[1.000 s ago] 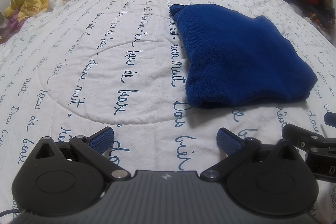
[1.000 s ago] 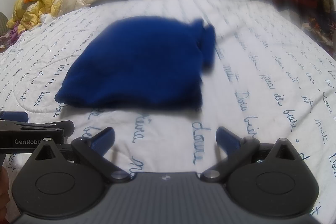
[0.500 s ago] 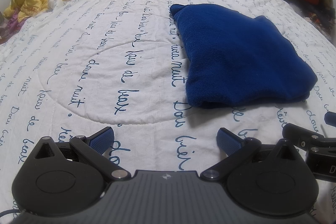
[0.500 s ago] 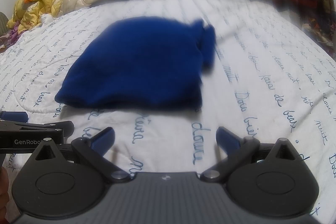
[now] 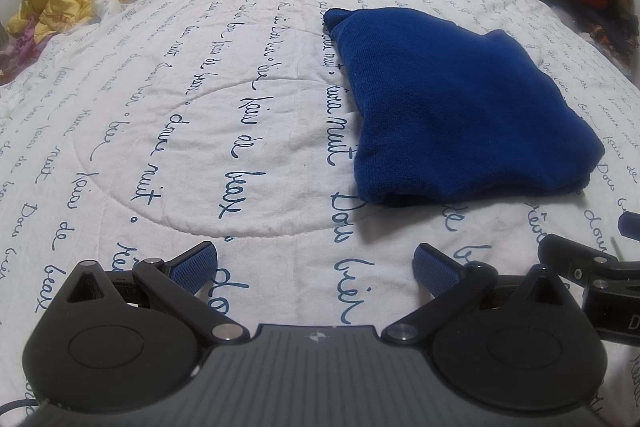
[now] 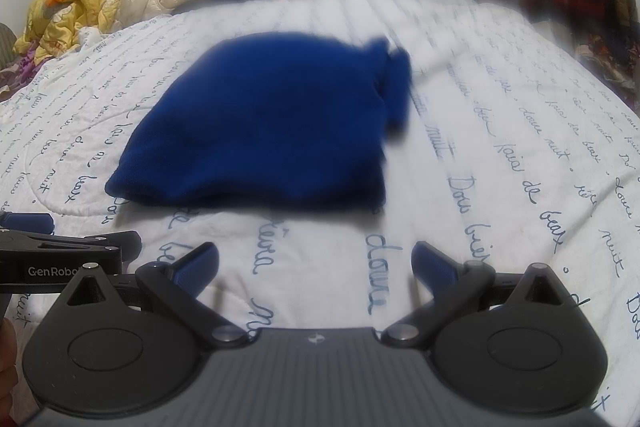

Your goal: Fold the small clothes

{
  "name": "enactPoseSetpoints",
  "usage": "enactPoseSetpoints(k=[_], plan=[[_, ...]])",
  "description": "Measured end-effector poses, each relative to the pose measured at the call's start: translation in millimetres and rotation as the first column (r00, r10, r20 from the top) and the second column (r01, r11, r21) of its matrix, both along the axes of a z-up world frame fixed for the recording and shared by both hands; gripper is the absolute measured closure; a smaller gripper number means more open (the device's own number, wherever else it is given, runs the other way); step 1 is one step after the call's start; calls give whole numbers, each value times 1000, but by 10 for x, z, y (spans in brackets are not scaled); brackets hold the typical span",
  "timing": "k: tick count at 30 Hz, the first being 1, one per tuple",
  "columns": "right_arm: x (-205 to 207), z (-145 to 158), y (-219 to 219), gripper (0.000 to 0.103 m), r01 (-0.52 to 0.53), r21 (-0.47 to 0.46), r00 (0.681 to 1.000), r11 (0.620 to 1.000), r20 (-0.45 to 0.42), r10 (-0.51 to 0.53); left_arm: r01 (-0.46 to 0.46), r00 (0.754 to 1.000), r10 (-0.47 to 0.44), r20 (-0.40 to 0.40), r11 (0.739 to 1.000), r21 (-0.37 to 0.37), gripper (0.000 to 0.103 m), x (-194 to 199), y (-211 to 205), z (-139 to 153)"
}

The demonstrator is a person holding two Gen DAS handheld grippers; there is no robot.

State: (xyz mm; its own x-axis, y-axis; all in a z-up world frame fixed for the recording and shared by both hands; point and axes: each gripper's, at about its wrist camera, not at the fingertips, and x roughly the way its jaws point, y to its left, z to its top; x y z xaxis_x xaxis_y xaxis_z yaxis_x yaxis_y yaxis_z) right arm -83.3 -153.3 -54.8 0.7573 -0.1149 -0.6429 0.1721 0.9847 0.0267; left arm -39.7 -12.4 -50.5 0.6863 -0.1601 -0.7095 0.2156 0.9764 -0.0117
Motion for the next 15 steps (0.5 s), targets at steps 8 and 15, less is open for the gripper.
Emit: enactPoseSetpoints(k=[8,15], plan=[[-1,12,4,0,0,0,1000,1000,3,0,-1,1000,1,1,1000,0,0,0,0,-1],[-2,24,0,0,0,1,1000,1000,3,0,-1,1000,1,3,1000,2,0,-5,9,11]])
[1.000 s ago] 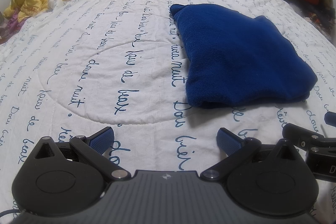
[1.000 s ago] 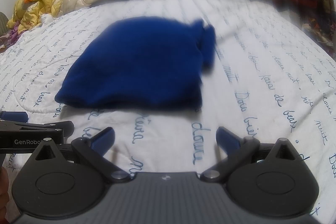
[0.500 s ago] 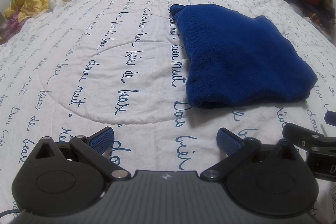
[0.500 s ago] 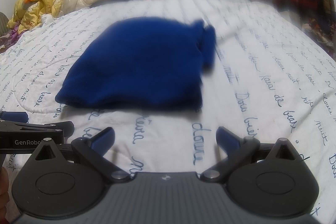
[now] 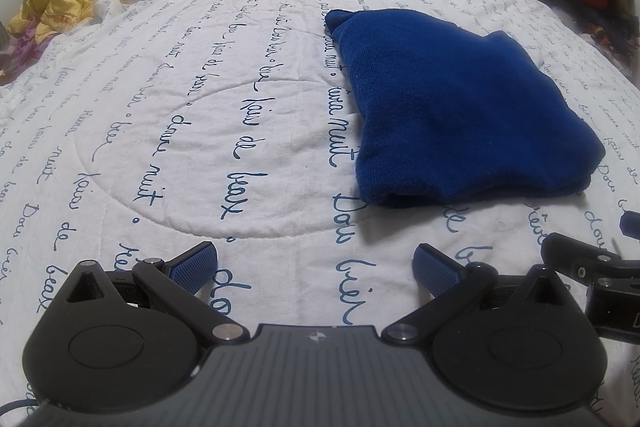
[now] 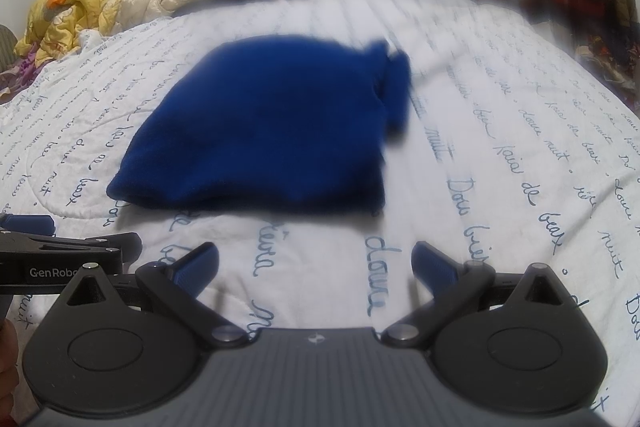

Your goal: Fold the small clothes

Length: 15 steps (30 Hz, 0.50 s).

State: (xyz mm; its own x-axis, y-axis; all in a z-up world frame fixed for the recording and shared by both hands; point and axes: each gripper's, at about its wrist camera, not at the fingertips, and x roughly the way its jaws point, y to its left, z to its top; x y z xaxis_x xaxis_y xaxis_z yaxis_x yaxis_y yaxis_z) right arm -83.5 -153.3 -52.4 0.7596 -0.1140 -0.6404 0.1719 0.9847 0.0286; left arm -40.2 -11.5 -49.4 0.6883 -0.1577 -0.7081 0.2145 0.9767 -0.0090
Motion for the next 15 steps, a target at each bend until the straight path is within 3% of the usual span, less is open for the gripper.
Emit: enactPoseSetpoints(k=[15], plan=[[-5,0,-4,0,-1,1,1000,1000,0,1,1,1000,-1,0,1000,2,0,0,4,10]])
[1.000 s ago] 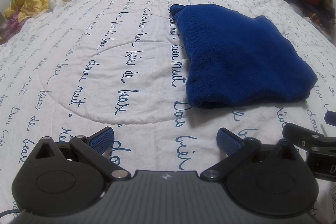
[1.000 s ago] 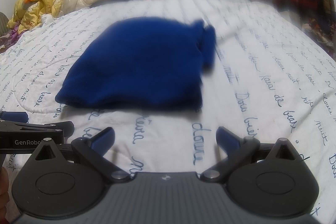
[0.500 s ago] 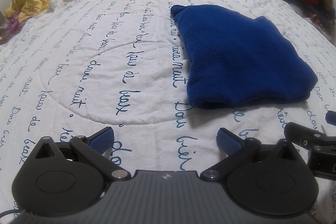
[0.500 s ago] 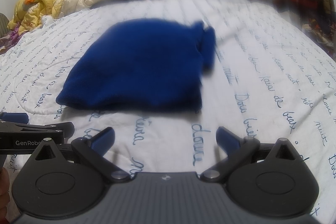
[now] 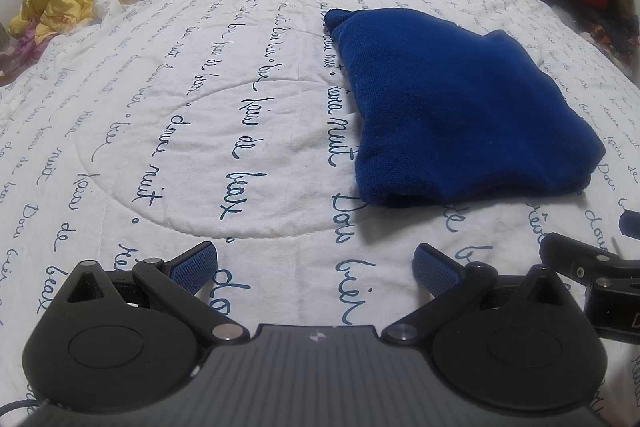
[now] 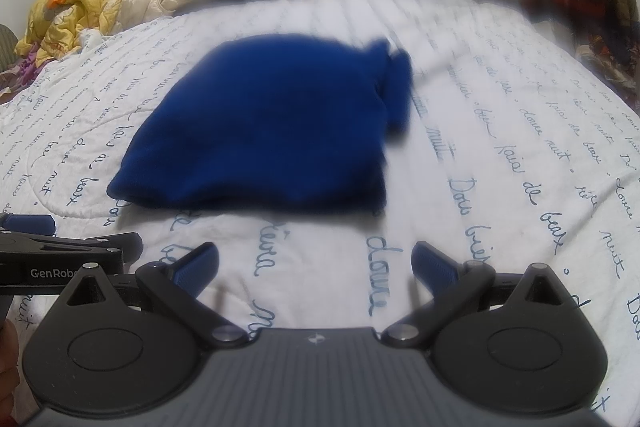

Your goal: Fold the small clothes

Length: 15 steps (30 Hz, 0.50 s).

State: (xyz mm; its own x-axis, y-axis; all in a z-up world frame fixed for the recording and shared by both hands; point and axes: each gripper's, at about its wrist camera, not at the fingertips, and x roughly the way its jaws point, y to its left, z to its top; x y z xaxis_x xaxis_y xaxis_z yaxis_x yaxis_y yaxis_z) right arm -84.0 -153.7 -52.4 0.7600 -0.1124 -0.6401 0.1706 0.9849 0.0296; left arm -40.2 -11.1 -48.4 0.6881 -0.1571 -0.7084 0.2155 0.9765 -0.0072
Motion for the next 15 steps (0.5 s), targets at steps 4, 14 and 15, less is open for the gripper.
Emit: enactPoseSetpoints(k=[4,14,15], plan=[[1,1,0,0,0,0,1000,1000,1,0,0,1000,0,0,1000,0,0,-1,-3,-2],[-1,-1,-4,0,-1,0,1000,1000,3,1,3,1000,-3,4,1000,-2,0,-3,-7,1],[1,-1,-7,0,-2,-1,1000,1000,3,2,3,1000,-3,4,1000,-2,0,-4,-8,0]])
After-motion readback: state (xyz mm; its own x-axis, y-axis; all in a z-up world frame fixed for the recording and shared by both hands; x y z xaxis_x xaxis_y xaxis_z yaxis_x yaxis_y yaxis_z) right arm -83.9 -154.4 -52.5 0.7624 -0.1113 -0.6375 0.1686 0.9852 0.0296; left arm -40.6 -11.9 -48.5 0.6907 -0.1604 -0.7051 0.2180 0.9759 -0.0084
